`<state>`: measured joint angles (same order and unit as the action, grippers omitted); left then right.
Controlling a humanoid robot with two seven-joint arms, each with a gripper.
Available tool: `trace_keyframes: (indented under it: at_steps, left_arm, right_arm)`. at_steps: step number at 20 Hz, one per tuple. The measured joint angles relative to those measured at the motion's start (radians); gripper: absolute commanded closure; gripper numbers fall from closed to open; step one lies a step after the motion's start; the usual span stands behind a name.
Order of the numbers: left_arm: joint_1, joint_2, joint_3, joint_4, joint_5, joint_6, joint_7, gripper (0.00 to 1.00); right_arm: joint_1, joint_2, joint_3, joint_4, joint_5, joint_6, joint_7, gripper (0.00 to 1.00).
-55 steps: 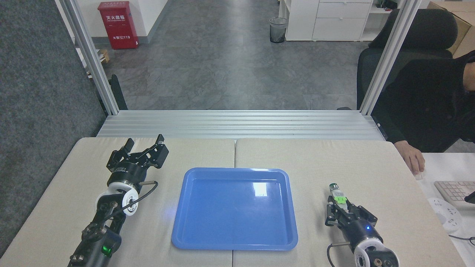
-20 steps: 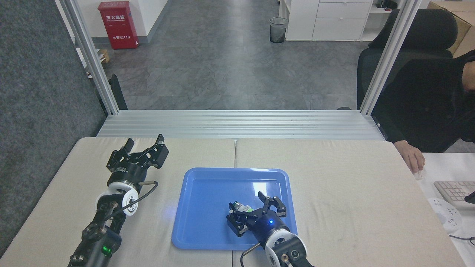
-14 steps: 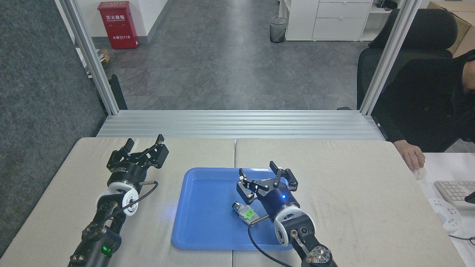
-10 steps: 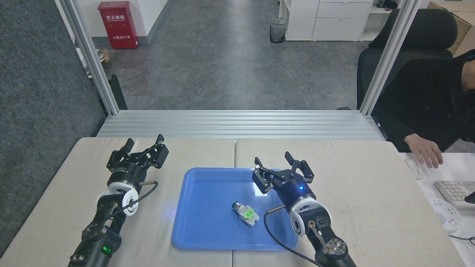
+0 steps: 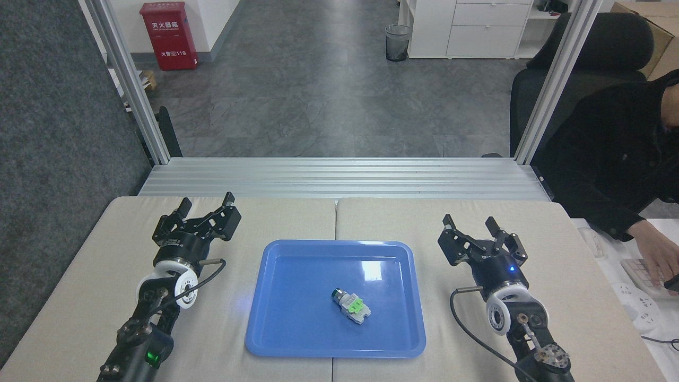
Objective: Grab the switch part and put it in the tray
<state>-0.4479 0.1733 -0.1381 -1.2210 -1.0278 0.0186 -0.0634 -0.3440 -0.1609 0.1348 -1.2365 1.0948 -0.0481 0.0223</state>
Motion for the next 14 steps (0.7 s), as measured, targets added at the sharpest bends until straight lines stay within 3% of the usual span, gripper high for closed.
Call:
trace_keyframes:
  at_steps: [14]
  left_arm:
    - [0.0,0.0,0.0,0.0,0.0,0.0,0.0,0.0]
  right_arm:
    - [0.018,-0.107,-0.096,0.004,-0.023,0.005,-0.014,0.01]
